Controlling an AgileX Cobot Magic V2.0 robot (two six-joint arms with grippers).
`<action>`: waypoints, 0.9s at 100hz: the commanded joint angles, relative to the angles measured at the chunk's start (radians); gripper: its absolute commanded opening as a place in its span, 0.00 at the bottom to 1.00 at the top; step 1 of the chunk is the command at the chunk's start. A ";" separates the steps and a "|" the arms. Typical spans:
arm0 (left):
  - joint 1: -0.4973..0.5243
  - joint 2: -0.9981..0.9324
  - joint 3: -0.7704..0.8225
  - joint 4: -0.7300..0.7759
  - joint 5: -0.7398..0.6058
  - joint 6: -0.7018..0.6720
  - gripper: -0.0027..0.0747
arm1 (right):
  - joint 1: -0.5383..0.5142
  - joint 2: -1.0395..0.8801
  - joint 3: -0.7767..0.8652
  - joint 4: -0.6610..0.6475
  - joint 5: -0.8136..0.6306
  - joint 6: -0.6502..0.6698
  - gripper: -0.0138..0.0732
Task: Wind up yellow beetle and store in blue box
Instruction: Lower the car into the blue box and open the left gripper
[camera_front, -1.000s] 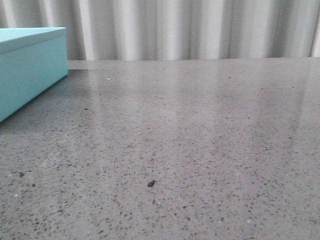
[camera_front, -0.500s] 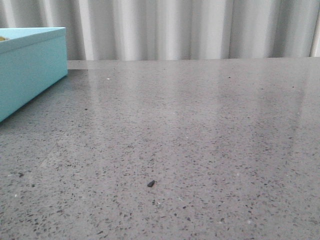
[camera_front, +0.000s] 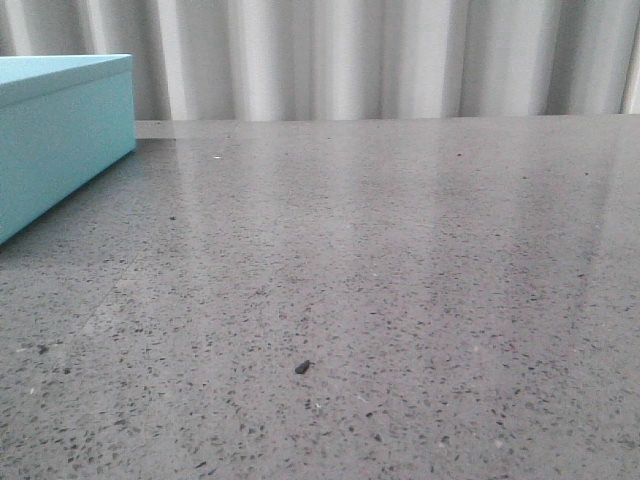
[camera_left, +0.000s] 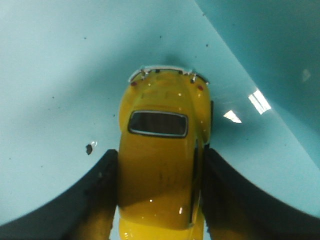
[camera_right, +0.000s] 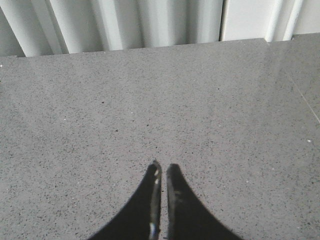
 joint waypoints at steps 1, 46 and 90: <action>0.005 -0.047 -0.026 -0.016 -0.035 -0.019 0.43 | -0.006 0.007 -0.023 -0.041 -0.099 -0.002 0.11; 0.007 -0.076 -0.026 -0.018 -0.029 -0.058 0.50 | -0.006 0.007 -0.023 -0.074 -0.142 -0.002 0.11; 0.068 -0.360 -0.028 -0.214 -0.114 -0.085 0.01 | -0.006 -0.052 0.072 -0.074 -0.185 -0.002 0.11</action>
